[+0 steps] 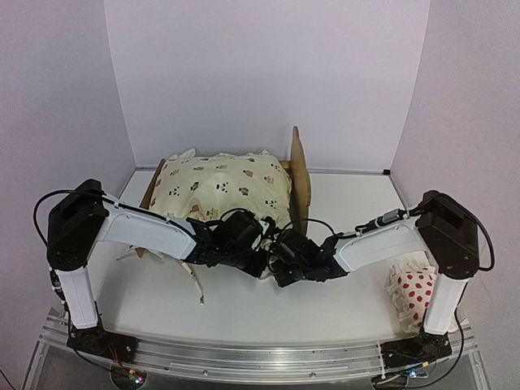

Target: Set up the pet bed

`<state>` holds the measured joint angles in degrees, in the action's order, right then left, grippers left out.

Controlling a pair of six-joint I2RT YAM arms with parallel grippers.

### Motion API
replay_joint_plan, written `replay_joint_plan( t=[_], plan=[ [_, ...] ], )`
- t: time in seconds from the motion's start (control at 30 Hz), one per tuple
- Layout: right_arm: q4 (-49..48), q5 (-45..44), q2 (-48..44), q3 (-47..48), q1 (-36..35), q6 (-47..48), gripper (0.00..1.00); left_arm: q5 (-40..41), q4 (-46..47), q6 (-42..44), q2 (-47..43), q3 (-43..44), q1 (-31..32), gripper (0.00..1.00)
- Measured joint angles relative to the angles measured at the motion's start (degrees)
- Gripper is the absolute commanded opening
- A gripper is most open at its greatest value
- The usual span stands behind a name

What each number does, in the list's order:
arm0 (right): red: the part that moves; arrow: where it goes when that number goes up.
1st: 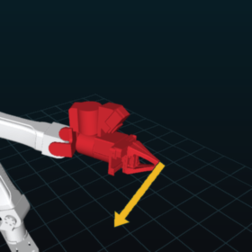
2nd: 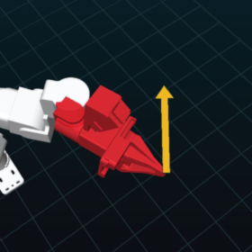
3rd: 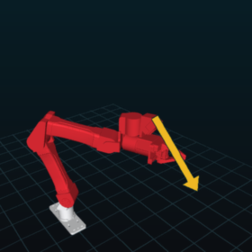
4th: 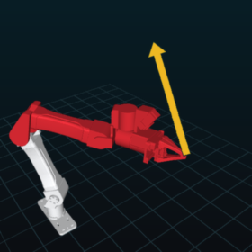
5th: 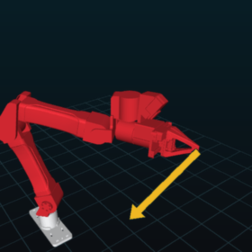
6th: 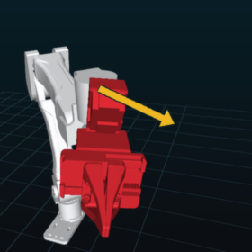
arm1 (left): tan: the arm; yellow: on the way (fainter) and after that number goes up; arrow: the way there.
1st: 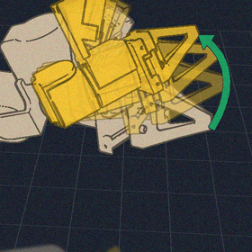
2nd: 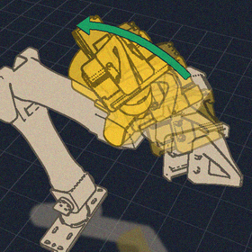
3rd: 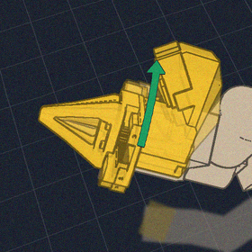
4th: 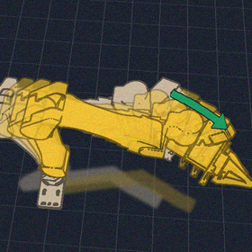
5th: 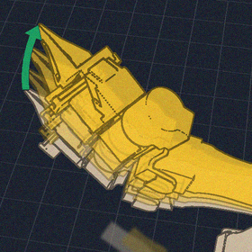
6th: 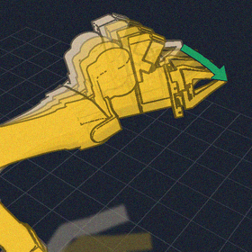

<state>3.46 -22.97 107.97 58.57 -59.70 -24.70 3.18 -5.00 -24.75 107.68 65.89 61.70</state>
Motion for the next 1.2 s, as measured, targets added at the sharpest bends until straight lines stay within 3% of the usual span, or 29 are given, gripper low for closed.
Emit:
replay_joint_plan(
  t=[0.13, 0.3, 0.57, 0.63, 0.77, 0.97, 1.2],
  plan=[
    [-3.0, 3.3, -2.8, -3.5, 0.0, 2.8, 0.42, 0.0, 0.0, -0.5, 0.0, 0.0, 0.3, 0.02],
    [-5.1, 5.9, -6.1, -6.2, 0.0, 5.3, 0.5, -0.1, -0.1, -0.8, 0.0, 0.0, 0.3, 0.03],
    [-6.4, 7.7, -12.7, -10.4, 0.0, 6.9, 0.54, -0.1, 0.0, -0.8, 0.0, 0.0, 0.2, 0.09],
    [-6.7, 7.9, -13.9, -11.5, -0.1, 6.9, 0.52, -0.1, 0.0, -0.9, 0.0, 0.0, 0.2, 0.11],
    [-6.7, 6.7, -14.7, -13.0, -0.1, 6.4, 0.37, -0.3, 0.0, -1.3, 0.0, 0.0, 0.2, 0.12],
    [-6.9, 5.4, -14.0, -13.2, -0.1, 5.6, 0.28, -0.5, 0.0, -2.1, 0.0, 0.1, 0.2, 0.12],
    [-7.1, 6.2, -10.5, -11.6, -0.1, 4.5, 0.26, -0.5, -1.8, -2.3, 0.0, 0.1, 0.0, 0.13]
  ],
)
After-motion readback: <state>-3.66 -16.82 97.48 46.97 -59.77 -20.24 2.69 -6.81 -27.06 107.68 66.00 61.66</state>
